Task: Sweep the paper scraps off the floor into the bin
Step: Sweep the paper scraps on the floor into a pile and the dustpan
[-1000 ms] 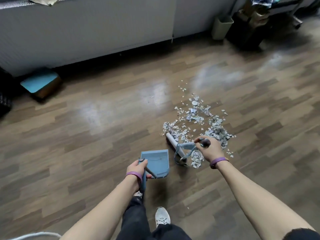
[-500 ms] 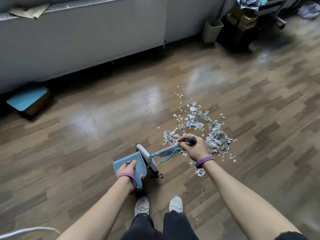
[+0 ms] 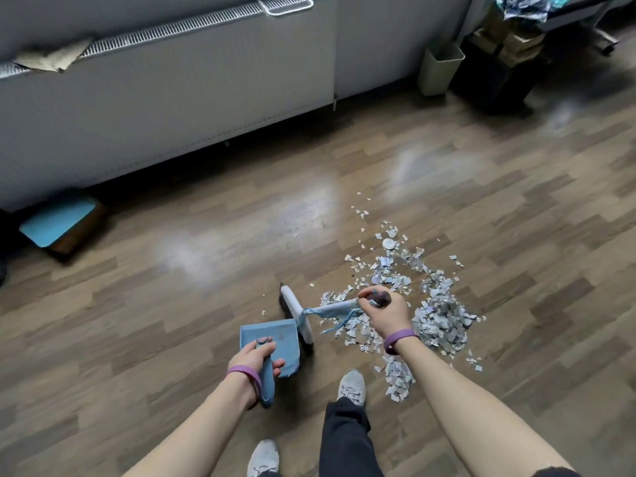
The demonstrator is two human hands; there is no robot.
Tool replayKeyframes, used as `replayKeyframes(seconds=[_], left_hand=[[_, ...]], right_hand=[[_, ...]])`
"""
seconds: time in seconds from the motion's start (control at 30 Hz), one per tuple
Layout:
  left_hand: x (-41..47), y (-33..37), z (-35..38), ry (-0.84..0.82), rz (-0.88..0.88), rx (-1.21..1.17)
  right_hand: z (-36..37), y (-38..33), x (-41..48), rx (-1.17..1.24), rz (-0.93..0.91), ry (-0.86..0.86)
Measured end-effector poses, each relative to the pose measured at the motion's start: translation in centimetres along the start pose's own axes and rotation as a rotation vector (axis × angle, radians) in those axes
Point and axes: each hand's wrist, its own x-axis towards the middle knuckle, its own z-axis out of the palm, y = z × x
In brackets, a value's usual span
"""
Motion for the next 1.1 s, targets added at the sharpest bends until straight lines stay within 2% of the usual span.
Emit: replayKeyframes(seconds=[0.13,0.27,0.4,0.53,0.77,0.93,1.1], left_hand=[[-0.1,1.9,8.4,-0.046,-0.022,0.053],[-0.2,3.5,15.4,-0.116,-0.036,0.121],[0.0,5.3,20.9,-0.165,-0.045,0.208],[0.2,6.8,24.0,-0.178,-0.029,0.236],[1.6,9.6,21.5,-0.087,0.02,0.22],[4.0,12.2,15.7,0.081,0.099,0.213],[6.7,15.7,7.5,0.221,0.141,0.127]], right_hand=[[-7.2,0.2,4.7,-0.066,0.024,0.029],[-13.2,0.9,7.8,-0.133,0.08,0.135],[-16.8,0.8,9.5,-0.117,0.117,0.282],[-18.5,0.6,10.6,-0.149,0.111,0.297],[-16.6,-2.2,11.1,-0.238,0.094,0.181],[-9.8,-8.5,11.0,-0.332,-0.005,0.225],[-1.1,-13.9,10.4,-0.424,-0.094,0.186]])
